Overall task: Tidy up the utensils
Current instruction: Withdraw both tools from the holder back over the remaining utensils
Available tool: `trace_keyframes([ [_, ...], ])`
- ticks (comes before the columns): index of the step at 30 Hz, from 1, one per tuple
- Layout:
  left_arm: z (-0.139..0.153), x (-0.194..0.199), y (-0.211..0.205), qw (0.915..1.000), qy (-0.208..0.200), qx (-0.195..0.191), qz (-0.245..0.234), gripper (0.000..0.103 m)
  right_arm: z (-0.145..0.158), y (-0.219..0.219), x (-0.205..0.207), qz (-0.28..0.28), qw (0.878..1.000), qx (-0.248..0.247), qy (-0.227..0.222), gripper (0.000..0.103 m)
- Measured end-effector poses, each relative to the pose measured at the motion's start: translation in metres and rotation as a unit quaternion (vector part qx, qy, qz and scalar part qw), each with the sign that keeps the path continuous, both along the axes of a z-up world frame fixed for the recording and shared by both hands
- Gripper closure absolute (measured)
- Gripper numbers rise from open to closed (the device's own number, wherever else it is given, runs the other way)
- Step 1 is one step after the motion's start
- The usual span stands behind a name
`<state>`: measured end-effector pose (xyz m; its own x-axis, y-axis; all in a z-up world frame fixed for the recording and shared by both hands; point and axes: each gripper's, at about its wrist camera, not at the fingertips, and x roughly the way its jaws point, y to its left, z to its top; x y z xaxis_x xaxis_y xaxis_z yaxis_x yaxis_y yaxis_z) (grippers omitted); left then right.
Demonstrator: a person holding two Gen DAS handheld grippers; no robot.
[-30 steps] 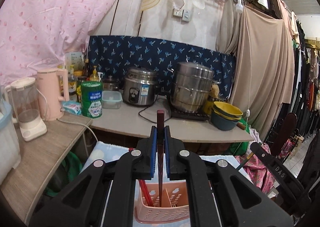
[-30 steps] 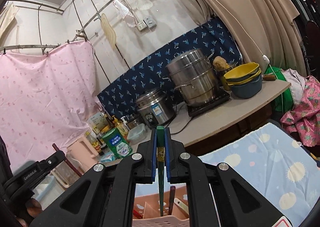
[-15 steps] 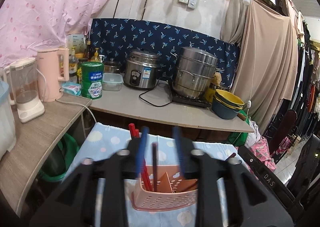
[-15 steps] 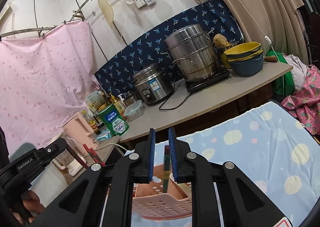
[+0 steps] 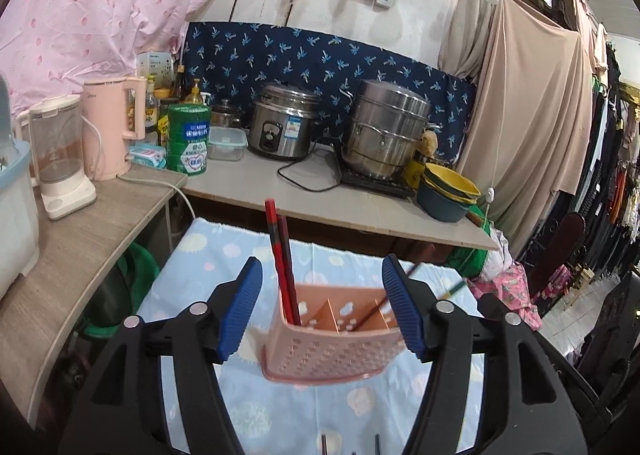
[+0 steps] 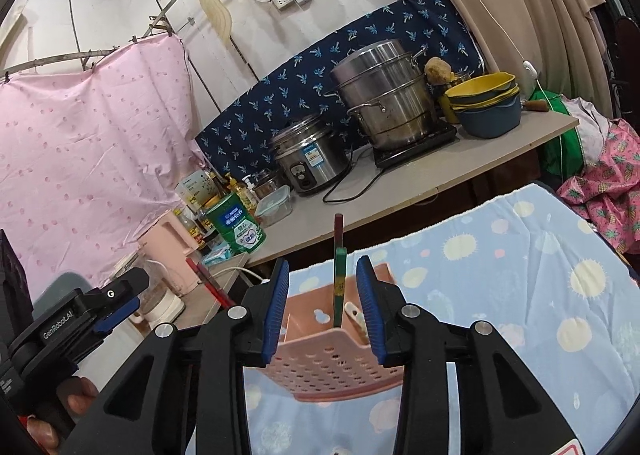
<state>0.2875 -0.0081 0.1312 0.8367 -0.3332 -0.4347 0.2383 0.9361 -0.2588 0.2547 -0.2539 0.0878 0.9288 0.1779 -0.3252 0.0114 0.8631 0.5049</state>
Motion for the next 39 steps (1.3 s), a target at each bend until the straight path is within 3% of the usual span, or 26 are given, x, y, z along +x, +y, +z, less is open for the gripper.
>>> trace_keyframes([
  [9, -0.046, -0.06, 0.004, 0.9981, 0.052, 0.025, -0.019, 0.041, -0.034, 0.017, -0.07, 0.035, 0.998, 0.024, 0.053, 0.068],
  [26, -0.164, -0.168, 0.028, 0.9847, 0.165, 0.056, -0.012, 0.041, -0.132, 0.058, -0.201, 0.053, 0.98, -0.066, 0.181, 0.067],
  [31, -0.184, -0.192, 0.026, 0.9806, 0.181, 0.074, -0.017, 0.041, -0.154, 0.077, -0.222, 0.069, 0.972, -0.093, 0.203, 0.067],
  [39, -0.196, -0.213, 0.018, 0.9778, 0.184, 0.096, -0.025, 0.041, -0.164, 0.091, -0.233, 0.07, 0.969, -0.123, 0.204, 0.067],
])
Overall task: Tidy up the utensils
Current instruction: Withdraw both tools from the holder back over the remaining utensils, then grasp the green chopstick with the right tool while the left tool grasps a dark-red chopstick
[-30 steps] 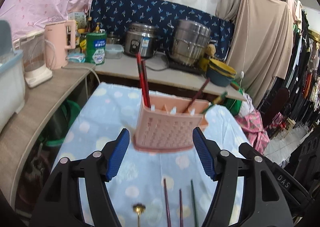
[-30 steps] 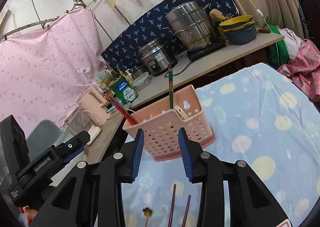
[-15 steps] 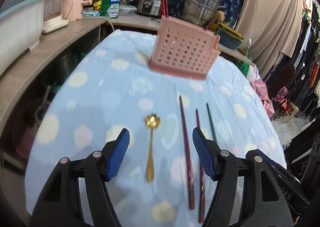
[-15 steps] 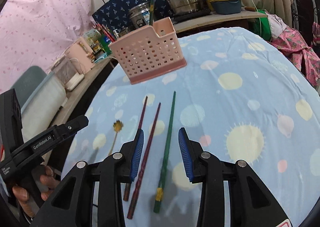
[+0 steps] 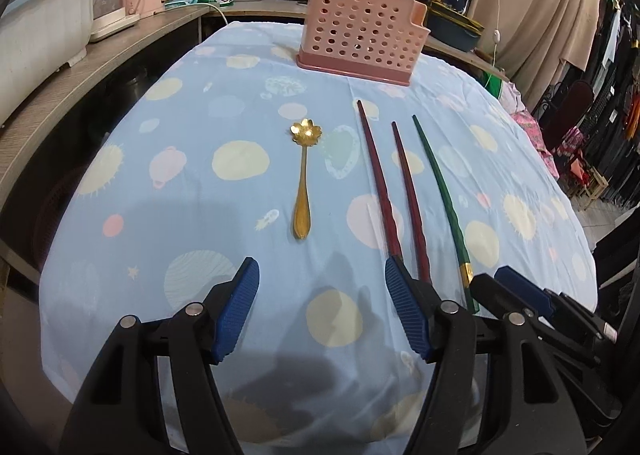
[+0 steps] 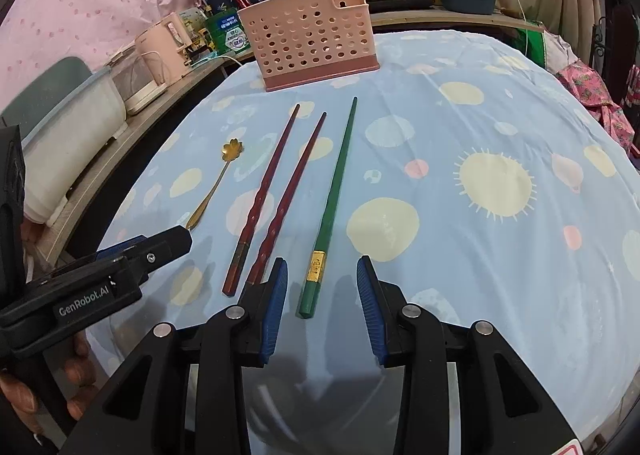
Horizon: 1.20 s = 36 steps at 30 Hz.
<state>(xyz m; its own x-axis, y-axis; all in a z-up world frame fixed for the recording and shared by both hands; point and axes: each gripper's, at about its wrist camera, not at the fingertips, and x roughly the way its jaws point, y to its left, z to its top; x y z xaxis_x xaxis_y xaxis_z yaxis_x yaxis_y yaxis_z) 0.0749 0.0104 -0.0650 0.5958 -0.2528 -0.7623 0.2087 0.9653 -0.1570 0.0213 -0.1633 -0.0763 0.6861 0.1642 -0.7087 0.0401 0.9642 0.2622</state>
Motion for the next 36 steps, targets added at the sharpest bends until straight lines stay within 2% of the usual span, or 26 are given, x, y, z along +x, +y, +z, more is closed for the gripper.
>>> trace_keyframes([
  [9, -0.004, -0.003, 0.0, 1.0, 0.001, 0.003, 0.009, 0.041, -0.007, 0.009, 0.004, 0.0, 1.0, -0.03, -0.003, 0.068],
  [20, -0.009, -0.002, -0.011, 0.9999, 0.008, 0.007, -0.004, 0.038, -0.014, 0.001, 0.004, -0.015, 0.999, -0.03, -0.002, 0.096],
  [32, -0.015, 0.001, -0.03, 0.9996, 0.011, 0.01, -0.023, 0.037, -0.016, -0.002, 0.001, -0.02, 1.0, -0.02, -0.005, 0.096],
  [36, -0.018, 0.004, -0.035, 0.9994, 0.007, 0.022, -0.026, 0.041, -0.016, -0.002, 0.0, -0.019, 1.0, -0.02, -0.005, 0.096],
])
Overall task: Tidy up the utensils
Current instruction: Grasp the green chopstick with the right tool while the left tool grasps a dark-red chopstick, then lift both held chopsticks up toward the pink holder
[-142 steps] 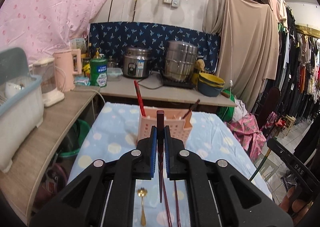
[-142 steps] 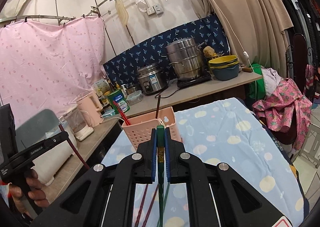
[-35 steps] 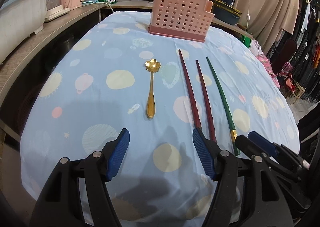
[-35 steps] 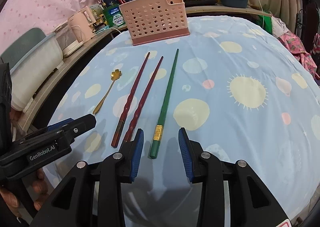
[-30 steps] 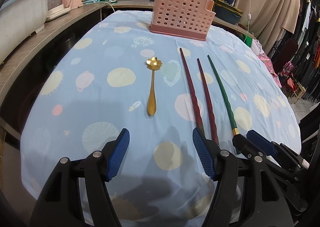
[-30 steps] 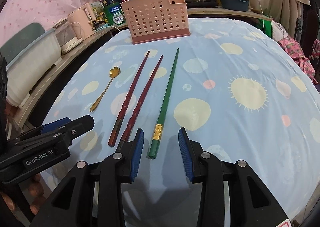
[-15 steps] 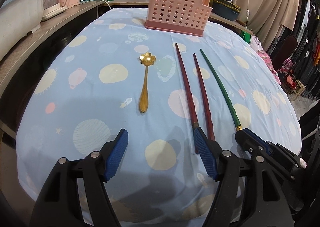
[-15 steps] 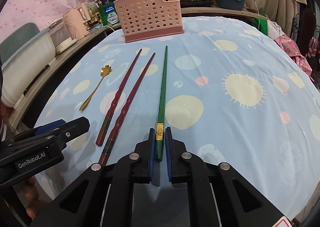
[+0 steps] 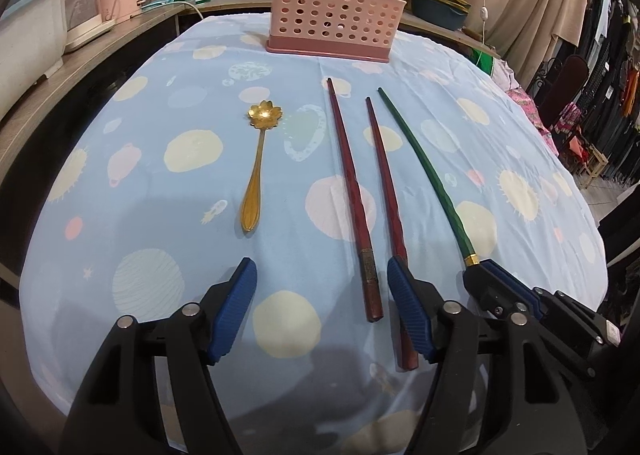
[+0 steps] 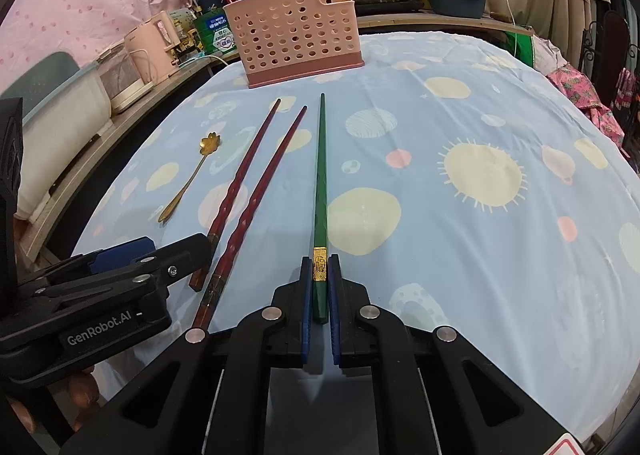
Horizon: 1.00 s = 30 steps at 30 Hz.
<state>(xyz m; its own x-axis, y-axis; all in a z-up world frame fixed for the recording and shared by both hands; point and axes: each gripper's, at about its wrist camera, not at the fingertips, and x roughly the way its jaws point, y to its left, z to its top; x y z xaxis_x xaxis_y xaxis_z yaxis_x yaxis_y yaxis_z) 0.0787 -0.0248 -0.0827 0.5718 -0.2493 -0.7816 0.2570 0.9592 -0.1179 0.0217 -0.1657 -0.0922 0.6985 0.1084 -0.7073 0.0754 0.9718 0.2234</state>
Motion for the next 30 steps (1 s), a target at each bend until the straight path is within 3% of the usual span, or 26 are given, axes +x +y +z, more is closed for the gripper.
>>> trace_keyframes([
  [5, -0.002, 0.0, -0.004, 0.9998, -0.01, 0.017, 0.0, 0.045, 0.0, 0.0, 0.0, 0.0, 1.0, -0.001, 0.0, 0.096],
  [8, -0.002, -0.001, -0.006, 0.9996, -0.015, 0.025, -0.004, 0.054, 0.0, 0.0, 0.0, 0.0, 1.0, 0.0, 0.0, 0.096],
  [15, -0.001, -0.004, -0.006, 0.9997, -0.01, 0.009, -0.023, 0.095, 0.0, 0.0, 0.0, 0.0, 1.0, 0.002, 0.0, 0.096],
  [23, 0.002, -0.009, -0.005, 0.9995, 0.003, -0.01, -0.031, 0.096, 0.002, -0.001, -0.003, 0.0, 1.0, 0.008, 0.0, 0.096],
  [30, 0.025, -0.017, 0.004, 0.9993, -0.011, -0.028, -0.022, 0.096, 0.012, -0.004, -0.015, -0.001, 1.0, 0.018, -0.016, 0.096],
])
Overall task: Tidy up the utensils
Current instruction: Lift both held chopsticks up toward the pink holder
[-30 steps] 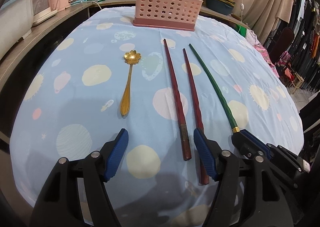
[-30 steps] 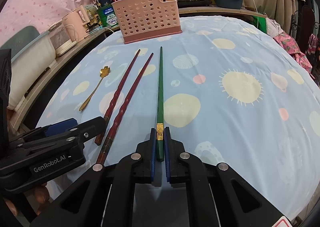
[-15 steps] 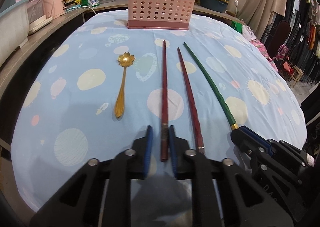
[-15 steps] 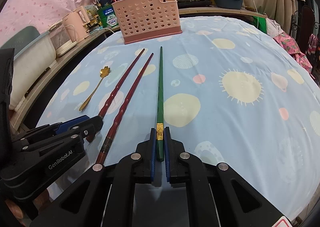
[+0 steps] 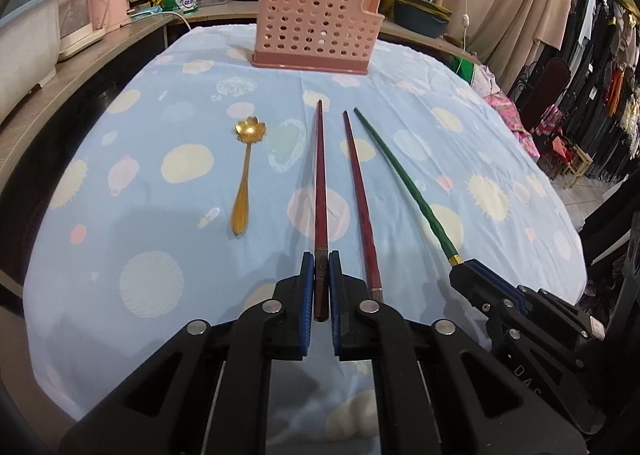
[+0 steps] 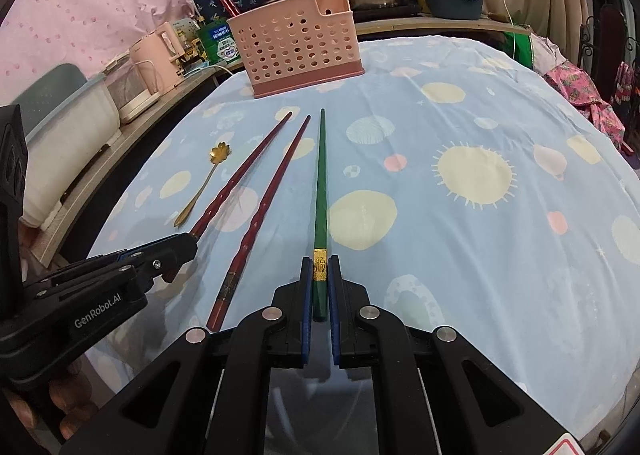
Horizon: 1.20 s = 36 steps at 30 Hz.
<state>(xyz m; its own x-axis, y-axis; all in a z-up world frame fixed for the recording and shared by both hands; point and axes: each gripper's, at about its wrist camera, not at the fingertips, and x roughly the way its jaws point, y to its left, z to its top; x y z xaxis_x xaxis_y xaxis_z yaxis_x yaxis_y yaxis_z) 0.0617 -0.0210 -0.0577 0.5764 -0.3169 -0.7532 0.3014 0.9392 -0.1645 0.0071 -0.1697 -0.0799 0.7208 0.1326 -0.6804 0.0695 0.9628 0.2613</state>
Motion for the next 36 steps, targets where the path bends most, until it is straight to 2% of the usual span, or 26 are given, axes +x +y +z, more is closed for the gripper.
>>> trace_keyframes([
  [9, 0.042, -0.003, 0.007, 0.9992, -0.035, -0.02, 0.0, 0.096, 0.029, -0.011, -0.01, -0.012, 0.999, 0.009, -0.037, 0.096],
  [15, 0.081, 0.003, 0.014, 0.9965, -0.076, -0.034, 0.007, 0.096, 0.065, -0.028, -0.012, -0.03, 0.996, 0.017, -0.079, 0.096],
  [25, 0.149, 0.031, 0.014, 0.9863, -0.154, -0.056, 0.02, 0.096, 0.133, -0.058, 0.005, -0.054, 0.985, 0.018, -0.164, 0.096],
  [36, 0.198, 0.07, 0.007, 0.9748, -0.21, -0.069, 0.031, 0.096, 0.175, -0.08, 0.044, -0.054, 0.975, 0.041, -0.213, 0.096],
])
